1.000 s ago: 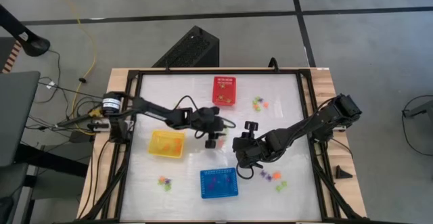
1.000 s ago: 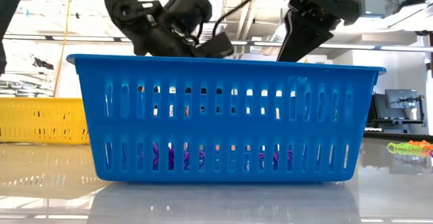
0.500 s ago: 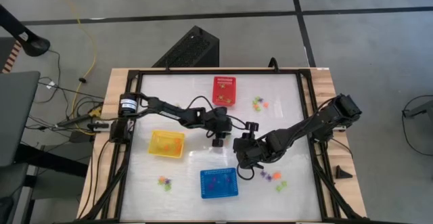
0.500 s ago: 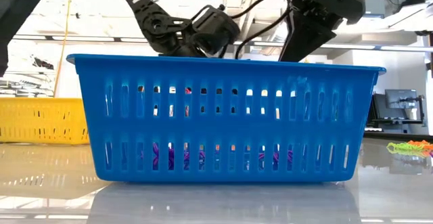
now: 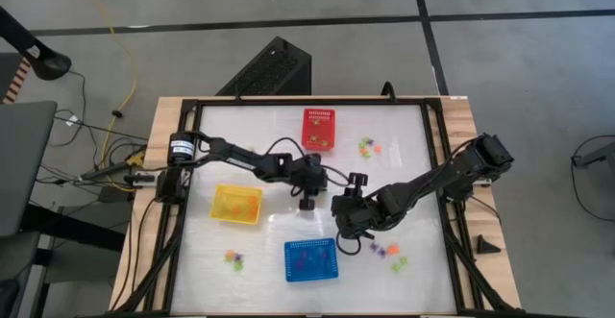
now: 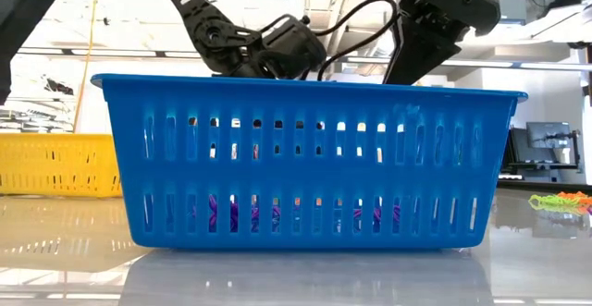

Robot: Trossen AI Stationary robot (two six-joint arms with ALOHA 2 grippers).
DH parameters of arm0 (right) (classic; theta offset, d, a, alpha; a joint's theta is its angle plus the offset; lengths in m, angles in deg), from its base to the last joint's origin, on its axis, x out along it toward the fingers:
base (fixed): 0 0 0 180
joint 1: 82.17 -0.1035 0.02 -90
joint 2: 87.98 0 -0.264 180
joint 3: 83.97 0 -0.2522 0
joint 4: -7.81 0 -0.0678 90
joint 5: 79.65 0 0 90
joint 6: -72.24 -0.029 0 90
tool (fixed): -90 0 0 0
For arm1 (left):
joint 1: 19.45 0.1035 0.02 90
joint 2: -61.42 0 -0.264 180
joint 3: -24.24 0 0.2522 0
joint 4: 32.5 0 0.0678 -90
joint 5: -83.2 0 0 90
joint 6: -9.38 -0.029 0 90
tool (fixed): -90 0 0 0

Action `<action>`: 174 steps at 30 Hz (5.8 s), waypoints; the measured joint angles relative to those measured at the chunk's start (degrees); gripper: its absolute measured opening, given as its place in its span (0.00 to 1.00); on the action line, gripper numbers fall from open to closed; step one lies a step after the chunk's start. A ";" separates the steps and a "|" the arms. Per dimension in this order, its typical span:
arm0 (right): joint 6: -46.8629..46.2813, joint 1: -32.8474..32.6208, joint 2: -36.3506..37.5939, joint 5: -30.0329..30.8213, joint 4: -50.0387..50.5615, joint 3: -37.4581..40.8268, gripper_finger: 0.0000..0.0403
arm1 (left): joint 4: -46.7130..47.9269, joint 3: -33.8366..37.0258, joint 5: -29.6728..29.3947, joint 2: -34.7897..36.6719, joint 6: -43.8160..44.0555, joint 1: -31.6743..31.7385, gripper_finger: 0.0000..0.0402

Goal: Sort Halloween decoration
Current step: Put the green spider toy into the red basket

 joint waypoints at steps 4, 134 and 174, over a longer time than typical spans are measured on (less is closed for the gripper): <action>-0.20 0.00 0.00 0.03 -0.02 0.00 0.35 | -0.63 0.07 1.24 0.02 2.46 0.57 0.02; 0.70 0.13 0.00 -1.39 -2.89 0.00 0.35 | 26.02 20.00 5.74 37.97 5.06 24.77 0.00; 0.63 0.11 0.00 -1.42 -2.97 0.00 0.35 | 18.24 19.91 -4.18 24.24 6.07 22.53 0.42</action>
